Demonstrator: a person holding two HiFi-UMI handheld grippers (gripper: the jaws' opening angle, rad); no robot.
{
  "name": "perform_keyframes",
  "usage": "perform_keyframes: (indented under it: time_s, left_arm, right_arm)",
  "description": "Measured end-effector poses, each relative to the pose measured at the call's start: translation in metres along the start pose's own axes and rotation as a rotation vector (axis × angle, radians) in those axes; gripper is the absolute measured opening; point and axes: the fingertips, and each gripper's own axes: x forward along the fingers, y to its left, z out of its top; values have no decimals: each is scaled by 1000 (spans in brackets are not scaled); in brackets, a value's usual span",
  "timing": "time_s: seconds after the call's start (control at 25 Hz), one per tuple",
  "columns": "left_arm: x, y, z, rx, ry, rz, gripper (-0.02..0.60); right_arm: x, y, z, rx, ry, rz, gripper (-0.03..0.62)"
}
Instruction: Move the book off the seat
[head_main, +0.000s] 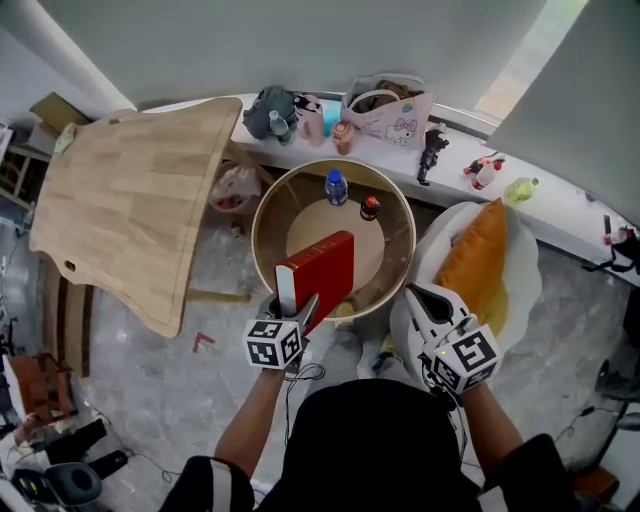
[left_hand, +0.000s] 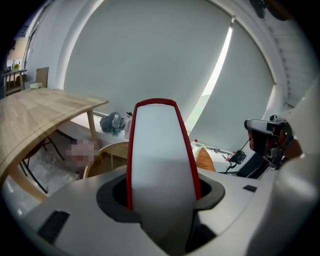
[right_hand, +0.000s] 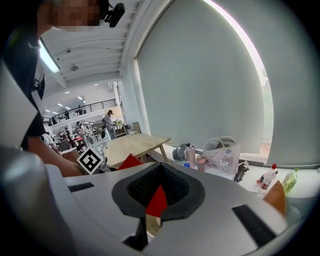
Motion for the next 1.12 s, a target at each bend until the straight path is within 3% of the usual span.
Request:
perform_keyframes:
  time_s: [0.24, 0.56, 1.12]
  left_arm:
    - [56, 22, -19, -96, 101, -104, 255]
    - [108, 66, -57, -110, 249, -106, 255]
    - [141, 97, -77, -285, 283, -179, 256]
  right_arm:
    - [24, -3, -12, 32, 47, -58, 9]
    - [47, -10, -29, 93, 83, -136, 9]
    - [57, -12, -36, 93, 112, -157, 9]
